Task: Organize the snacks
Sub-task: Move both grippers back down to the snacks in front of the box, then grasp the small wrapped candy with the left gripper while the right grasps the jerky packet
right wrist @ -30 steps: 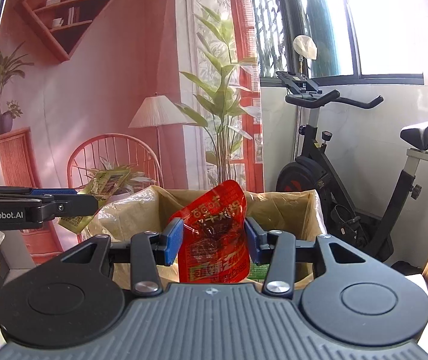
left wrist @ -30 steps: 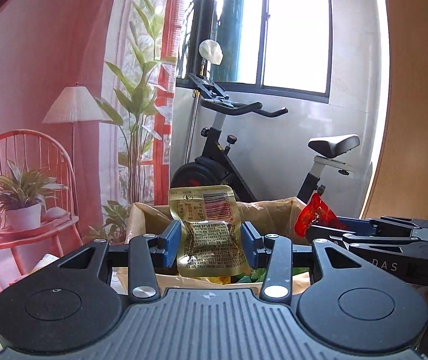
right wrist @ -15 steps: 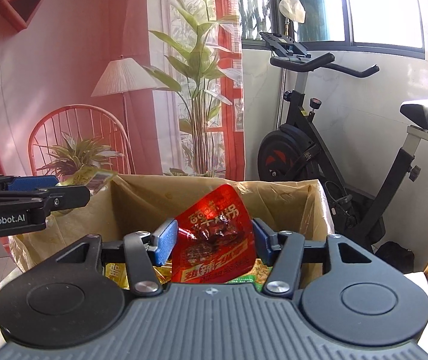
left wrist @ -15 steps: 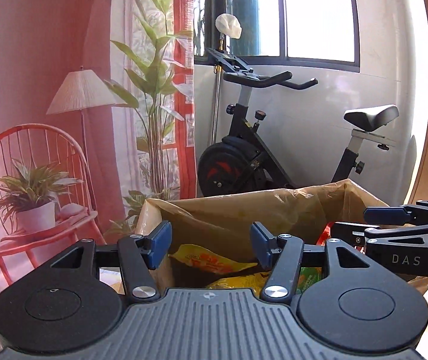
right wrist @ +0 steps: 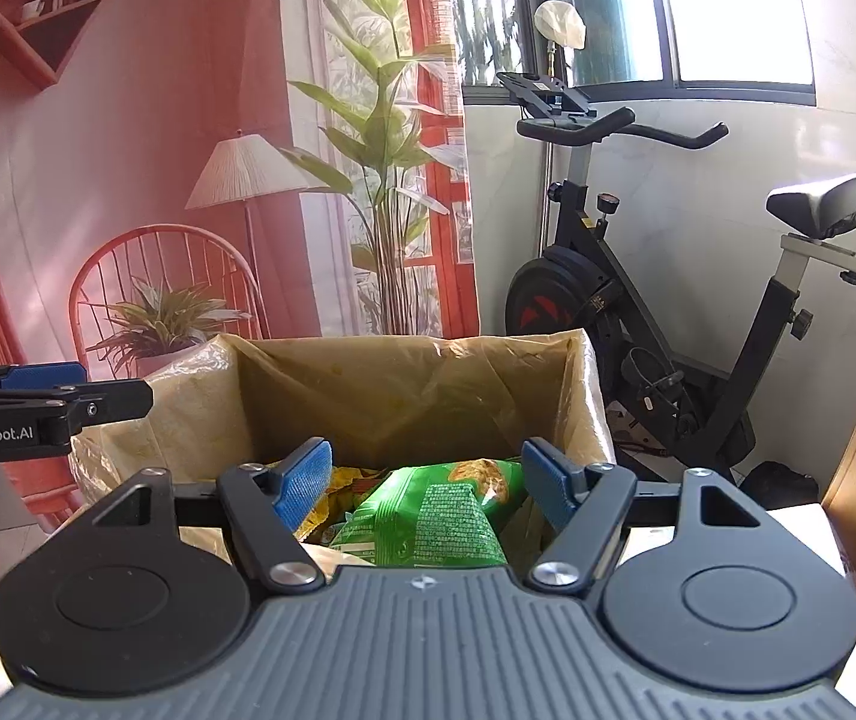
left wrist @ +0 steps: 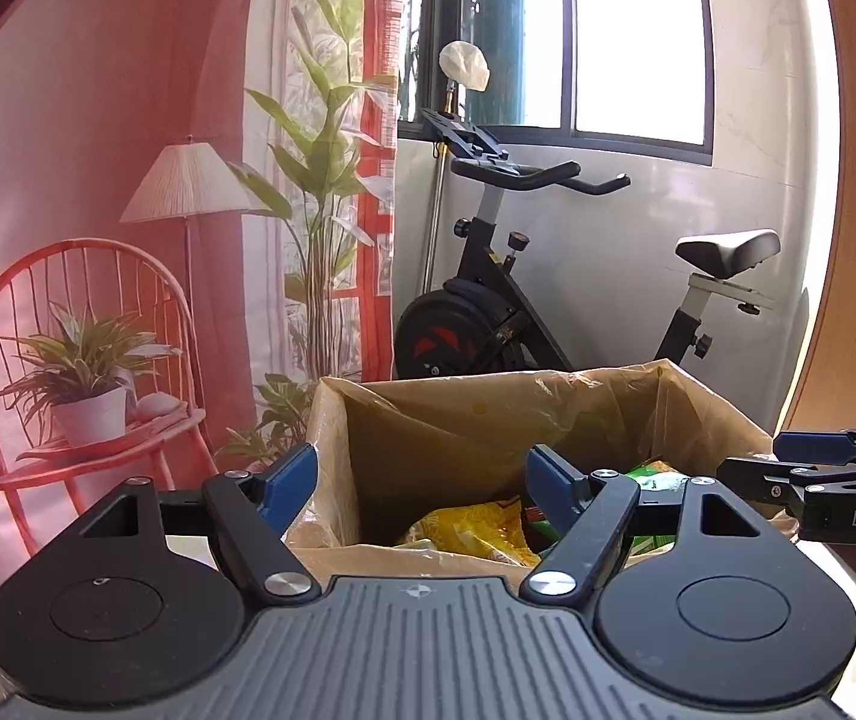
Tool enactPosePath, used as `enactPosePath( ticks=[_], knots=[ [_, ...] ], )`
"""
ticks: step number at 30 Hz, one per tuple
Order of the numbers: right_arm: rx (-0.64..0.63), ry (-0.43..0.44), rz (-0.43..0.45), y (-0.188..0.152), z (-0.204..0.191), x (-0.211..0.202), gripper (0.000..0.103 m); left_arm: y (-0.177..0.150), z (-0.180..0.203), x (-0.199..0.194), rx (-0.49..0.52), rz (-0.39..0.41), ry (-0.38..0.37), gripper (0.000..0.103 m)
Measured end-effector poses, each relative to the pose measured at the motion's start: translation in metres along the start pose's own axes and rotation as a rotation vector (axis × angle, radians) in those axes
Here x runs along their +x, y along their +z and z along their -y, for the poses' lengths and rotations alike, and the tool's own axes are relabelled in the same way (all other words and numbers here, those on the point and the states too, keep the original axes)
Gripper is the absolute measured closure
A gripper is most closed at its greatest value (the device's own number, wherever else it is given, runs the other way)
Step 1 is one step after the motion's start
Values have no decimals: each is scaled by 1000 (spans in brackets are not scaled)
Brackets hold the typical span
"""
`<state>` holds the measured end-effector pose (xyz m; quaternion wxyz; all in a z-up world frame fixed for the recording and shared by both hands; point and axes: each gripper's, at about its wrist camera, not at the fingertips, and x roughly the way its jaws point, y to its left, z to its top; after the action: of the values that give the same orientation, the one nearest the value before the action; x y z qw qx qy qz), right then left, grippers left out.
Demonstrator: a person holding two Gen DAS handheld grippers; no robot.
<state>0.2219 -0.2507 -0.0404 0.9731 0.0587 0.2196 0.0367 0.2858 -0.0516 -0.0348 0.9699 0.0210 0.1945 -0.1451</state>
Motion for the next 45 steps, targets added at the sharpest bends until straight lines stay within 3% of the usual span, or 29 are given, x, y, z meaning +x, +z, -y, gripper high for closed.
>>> enactPosePath(
  ticks=[13,27,37,45],
  knots=[
    [14,56,35,-28,-11,-59,30,-37,-16,-68,-34,-9,-26,25],
    [92,52,-18,-79,7,-63,28,-99,-54,-73,-95,-103,56,26],
    [-60,-4,-140,-135,14,-41,28,-132,-53,-54,-96,-178,52,30],
    [72,-48,-270,-172,43,-4,28,-151,-59,-35,-111,-227,59,31]
  ],
)
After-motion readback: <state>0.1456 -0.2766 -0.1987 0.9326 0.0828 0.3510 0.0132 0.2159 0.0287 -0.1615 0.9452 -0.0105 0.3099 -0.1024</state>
